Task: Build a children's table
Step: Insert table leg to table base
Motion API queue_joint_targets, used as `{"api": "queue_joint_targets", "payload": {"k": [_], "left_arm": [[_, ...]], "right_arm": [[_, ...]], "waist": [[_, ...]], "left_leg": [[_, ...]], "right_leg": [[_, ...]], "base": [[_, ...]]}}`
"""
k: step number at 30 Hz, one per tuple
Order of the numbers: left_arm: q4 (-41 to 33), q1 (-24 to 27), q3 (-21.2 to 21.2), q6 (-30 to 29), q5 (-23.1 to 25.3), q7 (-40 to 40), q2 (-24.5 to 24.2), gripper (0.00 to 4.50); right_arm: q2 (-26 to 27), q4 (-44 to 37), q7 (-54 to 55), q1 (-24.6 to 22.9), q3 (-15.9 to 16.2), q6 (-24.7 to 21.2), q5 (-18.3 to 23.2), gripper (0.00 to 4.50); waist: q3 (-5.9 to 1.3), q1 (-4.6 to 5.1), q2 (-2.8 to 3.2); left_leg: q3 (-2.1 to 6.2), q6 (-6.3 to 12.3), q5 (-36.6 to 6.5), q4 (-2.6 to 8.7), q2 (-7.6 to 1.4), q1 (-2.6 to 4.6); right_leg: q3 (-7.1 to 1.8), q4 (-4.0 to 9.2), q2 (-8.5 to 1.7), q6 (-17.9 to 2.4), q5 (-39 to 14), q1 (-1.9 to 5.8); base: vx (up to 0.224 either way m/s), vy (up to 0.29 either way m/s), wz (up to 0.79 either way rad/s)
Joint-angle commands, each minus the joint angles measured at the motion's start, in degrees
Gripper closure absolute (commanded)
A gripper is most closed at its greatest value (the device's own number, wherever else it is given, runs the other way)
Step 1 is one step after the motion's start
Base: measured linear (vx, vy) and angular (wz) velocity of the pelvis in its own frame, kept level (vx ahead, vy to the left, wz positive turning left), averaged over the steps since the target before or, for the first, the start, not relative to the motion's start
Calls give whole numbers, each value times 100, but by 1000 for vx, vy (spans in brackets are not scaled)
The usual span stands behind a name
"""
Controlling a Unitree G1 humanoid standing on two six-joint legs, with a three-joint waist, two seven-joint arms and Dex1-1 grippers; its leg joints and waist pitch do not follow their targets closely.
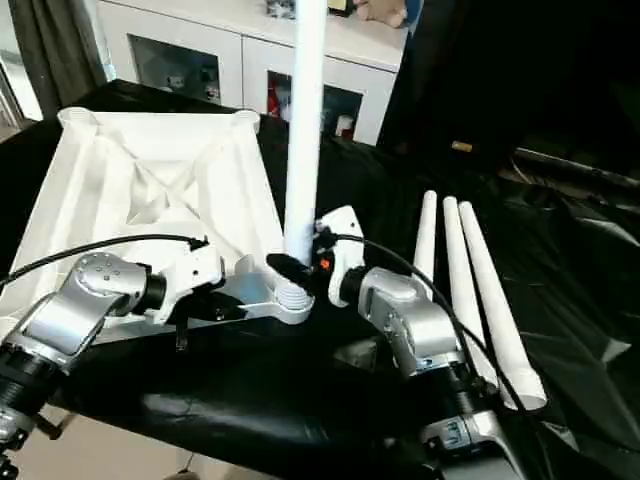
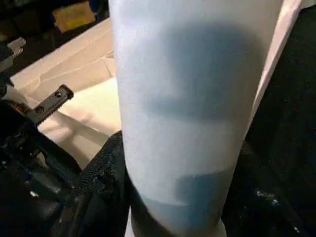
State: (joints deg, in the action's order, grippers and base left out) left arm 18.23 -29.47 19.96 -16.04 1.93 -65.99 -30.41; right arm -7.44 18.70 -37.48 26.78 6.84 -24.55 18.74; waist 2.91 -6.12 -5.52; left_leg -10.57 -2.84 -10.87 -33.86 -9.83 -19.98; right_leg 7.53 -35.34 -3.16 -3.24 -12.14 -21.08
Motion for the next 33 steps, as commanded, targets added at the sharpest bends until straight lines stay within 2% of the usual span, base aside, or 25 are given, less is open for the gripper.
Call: {"api": "queue_joint_targets", "payload": {"k": [1, 2, 4, 5, 6, 7, 8, 9, 10, 11, 12, 13, 14, 15, 17, 18, 19, 20, 21, 22, 24, 30, 31, 33], "left_arm": [[12, 41, 171, -8, 57, -148, -12, 450], [37, 23, 168, 2, 60, -147, -14, 450], [105, -30, 161, 30, 73, -141, -16, 450], [133, -52, 156, 41, 80, -134, -15, 450], [167, -77, 152, 57, 89, -129, -17, 450], [190, -95, 152, 72, 96, -134, -21, 450], [214, -112, 152, 85, 101, -139, -24, 450], [222, -117, 152, 90, 103, -137, -24, 450], [233, -124, 151, 97, 106, -135, -24, 450], [258, -143, 150, 109, 112, -133, -25, 450], [285, -170, 151, 124, 123, -128, -28, 450], [285, -170, 151, 124, 123, -129, -28, 450], [303, -187, 153, 134, 127, -133, -33, 450], [313, -194, 154, 137, 129, -136, -38, 450], [333, -206, 165, 155, 147, -157, -69, 450], [351, -213, 168, 175, 156, -164, -81, 450], [374, -225, 168, 187, 161, -169, -88, 450], [388, -232, 167, 193, 162, -172, -89, 450], [422, -248, 168, 216, 172, -165, -92, 450], [439, -258, 168, 224, 175, -164, -92, 450], [528, -304, 181, 265, 187, -163, -96, 450], [643, -338, 227, 317, 217, -120, -61, 450], [685, -350, 240, 335, 228, -87, -30, 450], [701, -354, 245, 344, 233, -76, -18, 450]], "right_arm": [[32, 126, 33, -114, -181, 125, 149, 259], [56, 148, 45, -168, -254, 165, 196, 259], [103, 250, 65, -279, -373, 317, 236, 259], [127, 280, 62, -329, -411, 369, 248, 259], [165, 315, 59, -399, -459, 451, 263, 259], [208, 344, 66, -471, -502, 541, 281, 259], [248, 382, 77, -521, -542, 620, 287, 259], [257, 397, 80, -536, -553, 646, 286, 259], [273, 419, 86, -558, -570, 687, 284, 259], [303, 477, 110, -592, -609, 769, 282, 259], [359, 624, 171, -686, -681, 993, 264, 259], [360, 626, 172, -687, -682, 996, 264, 259], [399, 719, 172, -761, -717, 1152, 259, 259], [424, 775, 166, -795, -741, 1237, 258, 259], [450, 870, 140, -856, -749, 1398, 231, 259], [462, 916, 128, -884, -746, 1501, 208, 259], [465, 950, 116, -918, -725, 1604, 169, 259], [467, 966, 112, -931, -715, 1650, 151, 259], [457, 982, 108, -969, -662, 1772, 71, 259], [451, 995, 103, -979, -636, 1827, 33, 259], [383, 1023, 67, -1050, -425, 2170, -243, 259], [270, 986, -67, -1117, -168, 2571, -530, 259], [215, 1010, -130, -1084, -95, 2659, -601, 259], [188, 1028, -156, -1065, -57, 2694, -636, 259]], "waist": [[-331, -40, 200], [-336, -34, 187], [-336, -43, 200], [-332, -52, 244], [-330, -47, 213], [-332, -64, 279], [-330, -72, 306], [-325, -61, 270], [-330, -64, 287], [-332, -74, 338], [-323, -90, 358], [-319, -87, 325], [-318, -101, 380], [-313, -99, 387], [-312, -117, 466], [-311, -97, 418], [-304, -114, 476], [-293, -111, 459], [-288, -122, 503], [-288, -119, 499], [-274, -110, 538], [-268, -95, 522], [-272, -96, 487], [-274, -109, 509]], "left_leg": [[242, -189, -838, 430, -520, 65], [240, -189, -857, 434, -527, 72], [241, -205, -911, 434, -524, 68], [243, -216, -950, 436, -518, 70], [240, -227, -1006, 439, -521, 71], [251, -245, -1042, 439, -517, 69], [257, -268, -1116, 446, -528, 75], [258, -278, -1156, 456, -532, 73], [263, -288, -1176, 457, -527, 76], [267, -300, -1196, 456, -522, 77], [264, -295, -1276, 451, -513, 74], [260, -279, -1302, 452, -518, 74], [272, -279, -1308, 452, -513, 68], [266, -249, -1298, 456, -515, 63], [280, -228, -1347, 456, -512, 61], [272, -193, -1354, 461, -508, 45], [279, -184, -1370, 455, -499, 44], [274, -120, -1407, 449, -490, 38], [283, -113, -1388, 447, -490, 33], [277, -93, -1373, 452, -493, 34], [284, -99, -1427, 467, -506, 40], [285, -95, -1591, 483, -515, 63], [275, -64, -1536, 477, -511, 56], [272, -38, -1467, 472, -513, 57]], "right_leg": [[-540, 399, -807, -752, -751, 245], [-540, 396, -801, -783, -659, 244], [-537, 394, -809, -833, -623, 251], [-538, 401, -808, -839, -646, 245], [-538, 412, -807, -842, -687, 248], [-538, 408, -819, -852, -707, 254], [-538, 419, -818, -858, -720, 247], [-535, 418, -805, -868, -701, 250], [-531, 412, -802, -880, -713, 255], [-532, 410, -806, -889, -706, 254], [-541, 431, -830, -903, -807, 254], [-541, 449, -829, -897, -891, 255], [-541, 446, -834, -902, -903, 262], [-540, 454, -821, -897, -876, 257], [-537, 450, -823, -906, -884, 256], [-535, 463, -814, -896, -931, 269], [-535, 464, -825, -897, -990, 268], [-535, 519, -838, -835, -1327, 275], [-532, 517, -841, -823, -1395, 271], [-530, 533, -829, -799, -1437, 265], [-528, 540, -808, -762, -1456, 239], [-546, 538, -822, -804, -1538, 227], [-547, 544, -823, -786, -1572, 231], [-552, 542, -825, -788, -1533, 228]], "base": [[0, 0, 0], [0, 0, 0], [0, 0, 0], [0, 0, 0], [0, 0, 0], [0, 0, 0], [0, 0, 0], [0, 0, 0], [0, 0, 0], [0, 0, 0], [0, 0, 0], [0, 0, 0], [0, 0, 0], [0, 0, 0], [0, 0, 0], [0, 0, 0], [0, 0, 0], [0, 0, 0], [0, 0, 0], [0, 0, 0], [0, 0, 0], [0, 0, 0], [0, 0, 0], [0, 0, 0]]}}
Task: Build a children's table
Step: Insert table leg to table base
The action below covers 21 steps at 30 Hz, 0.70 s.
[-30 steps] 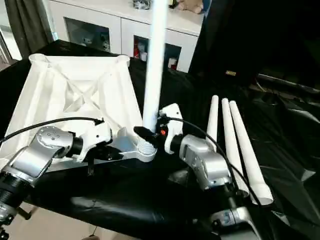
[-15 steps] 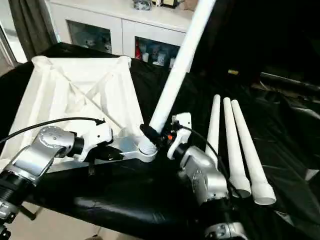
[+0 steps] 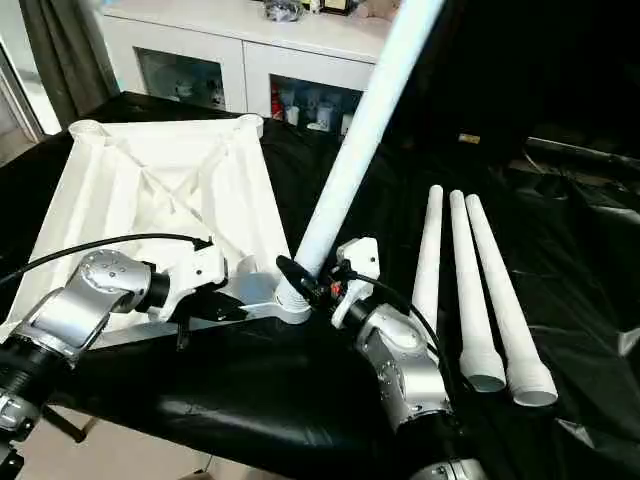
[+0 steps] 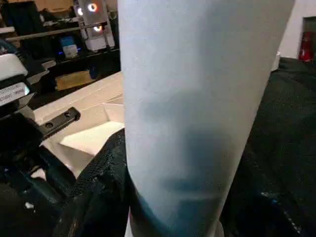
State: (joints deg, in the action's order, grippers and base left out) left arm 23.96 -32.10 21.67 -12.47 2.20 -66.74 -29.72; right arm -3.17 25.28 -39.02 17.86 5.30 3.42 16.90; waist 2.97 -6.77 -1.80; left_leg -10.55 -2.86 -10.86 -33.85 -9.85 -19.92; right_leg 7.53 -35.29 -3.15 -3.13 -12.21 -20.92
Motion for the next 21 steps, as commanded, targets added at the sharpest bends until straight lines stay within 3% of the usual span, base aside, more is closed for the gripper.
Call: {"api": "queue_joint_targets", "payload": {"k": [1, 2, 3, 8, 10, 11, 13, 14, 15, 18, 19, 21], "left_arm": [[151, -99, 79, 0, 211, 10, -72, 450], [175, -108, 83, 12, 216, 20, -54, 450], [187, -114, 84, 19, 218, 25, -46, 450], [103, -45, 98, 64, 178, -30, -64, 450], [51, 6, 106, 92, 151, -82, -74, 450], [17, 36, 109, 95, 135, -104, -77, 450], [-2, 52, 114, 94, 129, -110, -73, 450], [-11, 60, 116, 95, 126, -115, -72, 450], [-20, 67, 120, 98, 122, -122, -72, 450], [-65, 92, 126, 159, 95, -195, -94, 450], [-78, 97, 129, 171, 90, -214, -97, 450], [-127, 113, 147, 236, 58, -324, -128, 450]], "right_arm": [[-263, 396, -33, -146, 134, -70, -479, 259], [-277, 424, -69, -109, 160, -58, -487, 259], [-282, 439, -86, -92, 171, -53, -488, 259], [-361, 601, -279, 141, 327, -265, -531, 259], [-372, 709, -429, 303, 358, -448, -475, 259], [-387, 798, -529, 413, 381, -528, -466, 259], [-413, 886, -651, 503, 401, -576, -457, 259], [-425, 923, -705, 538, 412, -602, -452, 259], [-452, 985, -804, 593, 437, -613, -460, 259], [-534, 1135, -1139, 735, 528, -656, -492, 259], [-550, 1161, -1208, 761, 539, -664, -496, 259], [-614, 1260, -1442, 853, 597, -651, -523, 259]], "waist": [[-286, -40, 134], [-285, -27, 76], [-272, -37, 110], [-264, -20, 70], [-262, -11, 19], [-264, -15, 35], [-271, -10, -6], [-272, -8, 18], [-277, 4, -28], [-275, 2, -19], [-275, -1, -51], [-274, -7, -58]], "left_leg": [[270, -13, -1397, 479, -521, 39], [263, -3, -1387, 480, -522, 38], [265, 4, -1414, 479, -510, 35], [277, 2, -1512, 486, -512, 39], [272, 32, -1503, 484, -519, 44], [275, 33, -1486, 484, -518, 42], [265, 42, -1422, 481, -526, 46], [269, 33, -1417, 489, -531, 41], [262, 23, -1454, 490, -532, 49], [267, -2, -1505, 490, -527, 49], [263, 19, -1466, 485, -524, 49], [259, 42, -1402, 486, -525, 40]], "right_leg": [[-544, 514, -808, -813, -1410, 212], [-544, 519, -807, -804, -1412, 213], [-541, 522, -810, -790, -1500, 208], [-544, 572, -833, -685, -1973, 207], [-546, 590, -836, -646, -2086, 189], [-546, 583, -839, -652, -2084, 194], [-550, 574, -833, -653, -1996, 183], [-548, 558, -827, -675, -1908, 182], [-547, 559, -821, -679, -1869, 178], [-548, 563, -837, -683, -1935, 180], [-549, 561, -838, -678, -1954, 184], [-550, 557, -831, -669, -1908, 181]], "base": [[0, 0, 0], [0, 0, 0], [0, 0, 0], [0, 0, 0], [0, 0, 0], [0, 0, 0], [0, 0, 0], [0, 0, 0], [0, 0, 0], [0, 0, 0], [0, 0, 0], [0, 0, 0]]}}
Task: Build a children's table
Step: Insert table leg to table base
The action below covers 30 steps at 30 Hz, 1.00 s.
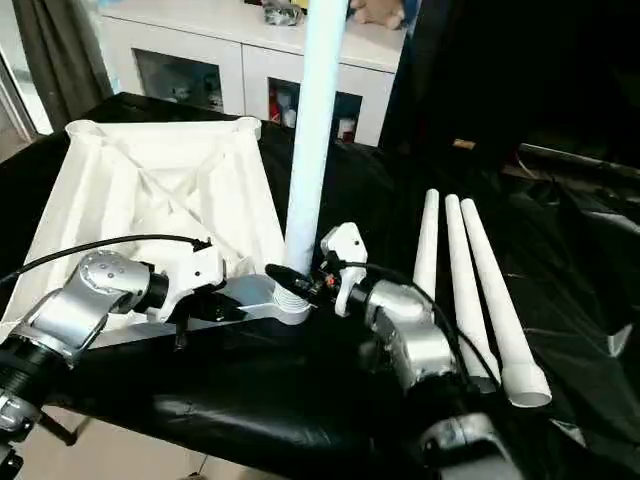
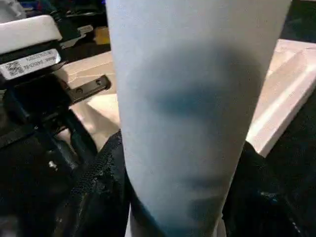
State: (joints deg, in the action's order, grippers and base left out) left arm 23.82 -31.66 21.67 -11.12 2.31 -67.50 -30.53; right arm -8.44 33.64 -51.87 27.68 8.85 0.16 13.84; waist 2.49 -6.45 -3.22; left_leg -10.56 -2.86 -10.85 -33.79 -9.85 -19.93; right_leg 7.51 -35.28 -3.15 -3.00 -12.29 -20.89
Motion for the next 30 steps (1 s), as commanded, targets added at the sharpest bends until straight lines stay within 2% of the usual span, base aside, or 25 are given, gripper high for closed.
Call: {"api": "queue_joint_targets", "payload": {"k": [1, 2, 3, 15, 23, 26, 30], "left_arm": [[-117, 71, 152, 125, 49, -262, -56, 450], [-118, 71, 153, 137, 50, -267, -61, 450], [-114, 70, 159, 170, 51, -279, -65, 450], [-54, 48, 181, 352, -47, -528, -59, 450], [76, -26, 127, 359, 1, -408, -1, 450], [209, -110, 50, 309, 28, -196, 94, 450], [441, -312, -57, 60, 65, 134, 290, 450]], "right_arm": [[-97, 461, -187, -105, 248, -289, -230, 259], [-102, 485, -207, -90, 250, -262, -236, 259], [-116, 517, -264, -72, 252, -225, -235, 259], [-256, 909, -738, 48, 229, 85, -295, 259], [-223, 1059, -724, 86, 165, 197, -312, 259], [-150, 1218, -463, 144, 44, 276, -308, 259], [55, 1682, 345, 319, -222, 632, -365, 259]], "waist": [[-234, -37, 83], [-233, -40, 86], [-233, -32, 62], [-220, -29, 50], [-209, -27, 55], [-181, -28, 48], [-129, -3, 35]], "left_leg": [[257, 49, -1349, 481, -527, 43], [255, 49, -1346, 481, -527, 47], [252, 46, -1343, 488, -531, 48], [252, 25, -1453, 497, -535, 62], [253, 20, -1511, 508, -535, 69], [259, -7, -1686, 509, -529, 89], [310, -119, -2184, 521, -521, 144]], "right_leg": [[-548, 546, -823, -696, -1787, 179], [-548, 544, -822, -709, -1747, 173], [-545, 536, -815, -727, -1697, 173], [-552, 555, -826, -755, -1823, 163], [-553, 576, -820, -746, -1876, 152], [-557, 624, -849, -691, -2267, 133], [-526, 752, -891, -404, -3389, 82]], "base": [[0, 0, 0], [0, 0, 0], [0, 0, 0], [0, 0, 0], [0, 0, 0], [0, 0, 0], [0, 0, 0]]}}
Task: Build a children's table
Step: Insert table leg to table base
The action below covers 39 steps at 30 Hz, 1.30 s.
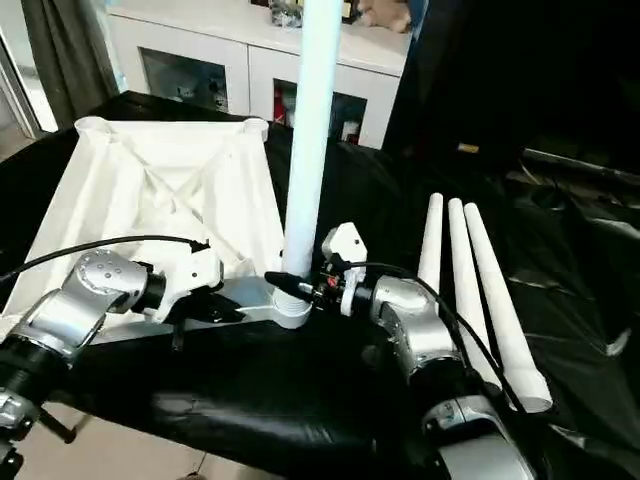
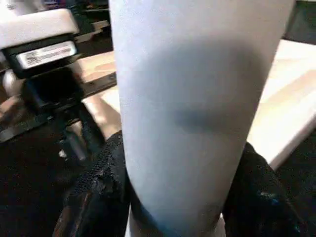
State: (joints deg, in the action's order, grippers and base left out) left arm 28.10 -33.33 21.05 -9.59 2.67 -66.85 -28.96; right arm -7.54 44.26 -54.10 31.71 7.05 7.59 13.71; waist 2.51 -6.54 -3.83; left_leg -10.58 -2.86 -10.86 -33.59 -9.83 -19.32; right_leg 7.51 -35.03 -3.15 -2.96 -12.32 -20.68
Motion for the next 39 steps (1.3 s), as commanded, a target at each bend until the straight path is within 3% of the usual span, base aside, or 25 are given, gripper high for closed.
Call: {"api": "queue_joint_targets", "payload": {"k": [1, 4, 5, 11, 14, 16, 19, 23, 30, 39], "left_arm": [[73, -208, -30, -186, 23, 154, 198, 450], [205, -324, -47, -343, 82, 321, 286, 450], [388, -465, -36, -507, 210, 549, 388, 450], [862, -789, 49, -931, 517, 1286, 791, 450], [1062, -920, 35, -1170, 599, 1669, 1044, 450], [1377, -1127, -6, -1511, 704, 2271, 1495, 450], [1552, -1251, -31, -1666, 778, 2676, 1821, 450], [1630, -1341, -24, -1775, 838, 2958, 2068, 450], [1865, -1458, -76, -1793, 839, 3178, 2264, 450], [1960, -1480, -150, -1770, 842, 3201, 2157, 450]], "right_arm": [[29, 727, 761, -35, -105, -70, -347, 259], [136, 888, 1114, 45, -194, -15, -356, 259], [268, 1069, 1481, 131, -288, 68, -358, 259], [613, 1644, 2764, 399, -456, 104, -444, 259], [760, 1848, 3303, 513, -531, 124, -476, 259], [944, 2135, 4200, 677, -631, 42, -571, 259], [1079, 2296, 4647, 788, -692, -44, -601, 259], [1192, 2362, 4845, 893, -652, -92, -683, 260], [1346, 2512, 5096, 1081, -803, -44, -695, 260], [1329, 2579, 5175, 1116, -945, -12, -744, 260]], "waist": [[-124, 21, 92], [-116, 60, 77], [-116, 60, 84], [-114, 91, 84], [-84, 95, 86], [-106, 104, 81], [-141, 92, 96], [-165, 60, 83], [-201, 31, 55], [-206, 19, 49]], "left_leg": [[334, -159, -2295, 503, -523, 95], [379, -227, -2451, 528, -530, 64], [386, -242, -2509, 532, -531, 85], [391, -316, -2590, 583, -559, 92], [377, -313, -2792, 548, -531, 168], [371, -346, -2851, 551, -526, 213], [379, -380, -2932, 571, -540, 201], [349, -309, -2596, 606, -537, 140], [309, -222, -2155, 617, -539, 107], [297, -174, -1987, 634, -550, 93]], "right_leg": [[-507, 755, -898, -337, -3606, 51], [-471, 777, -910, -234, -3801, 76], [-472, 793, -909, -221, -3809, 56], [-487, 773, -915, -378, -3306, 41], [-481, 827, -924, -366, -3481, -28], [-468, 831, -893, -321, -3447, -50], [-471, 811, -888, -318, -3149, -31], [-514, 771, -893, -393, -2621, 13], [-552, 704, -881, -517, -2094, 47], [-559, 708, -886, -514, -2149, 67]], "base": [[0, 0, 0], [0, 0, 0], [0, 0, 0], [0, 0, 0], [0, 0, 0], [0, 0, 0], [0, 0, 0], [0, 0, 0], [0, 0, 0], [0, 0, 0]]}}
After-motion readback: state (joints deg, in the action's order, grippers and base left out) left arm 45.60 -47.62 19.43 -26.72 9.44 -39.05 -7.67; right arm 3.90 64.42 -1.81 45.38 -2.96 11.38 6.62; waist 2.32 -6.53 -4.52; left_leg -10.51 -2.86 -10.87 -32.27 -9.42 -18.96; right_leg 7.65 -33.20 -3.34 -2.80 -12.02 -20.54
